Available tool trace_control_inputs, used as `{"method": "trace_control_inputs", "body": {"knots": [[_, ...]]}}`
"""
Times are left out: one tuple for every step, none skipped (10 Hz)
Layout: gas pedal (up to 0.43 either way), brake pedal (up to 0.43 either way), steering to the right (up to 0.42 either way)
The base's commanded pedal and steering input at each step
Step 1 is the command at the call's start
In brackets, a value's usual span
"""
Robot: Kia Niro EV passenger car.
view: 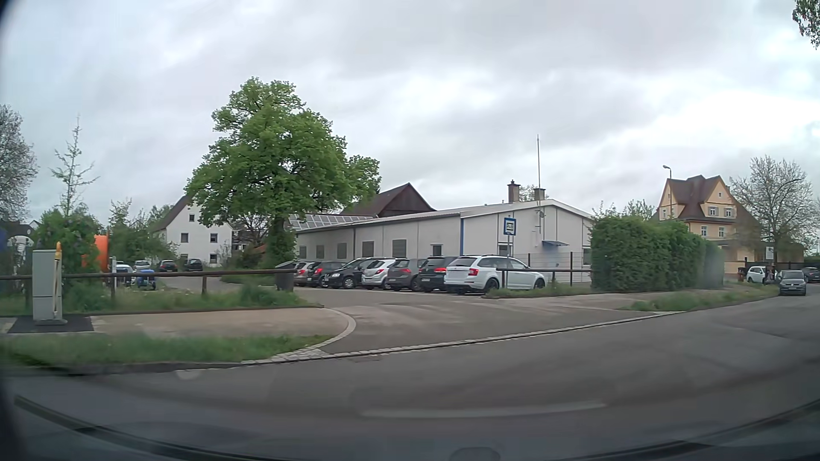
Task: Follow the waypoints while adhering to traffic rules and regulations
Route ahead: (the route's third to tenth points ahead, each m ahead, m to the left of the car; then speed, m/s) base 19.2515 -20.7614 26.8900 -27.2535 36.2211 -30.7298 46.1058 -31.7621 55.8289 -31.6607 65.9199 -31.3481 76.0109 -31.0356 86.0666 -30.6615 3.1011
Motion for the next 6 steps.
{"method": "trace_control_inputs", "body": {"knots": [[0.150, 0.000, 0.441], [0.157, 0.000, 0.441], [0.157, 0.000, 0.441], [0.157, 0.000, 0.446], [0.157, 0.000, 0.459], [0.157, 0.000, 0.470]]}}
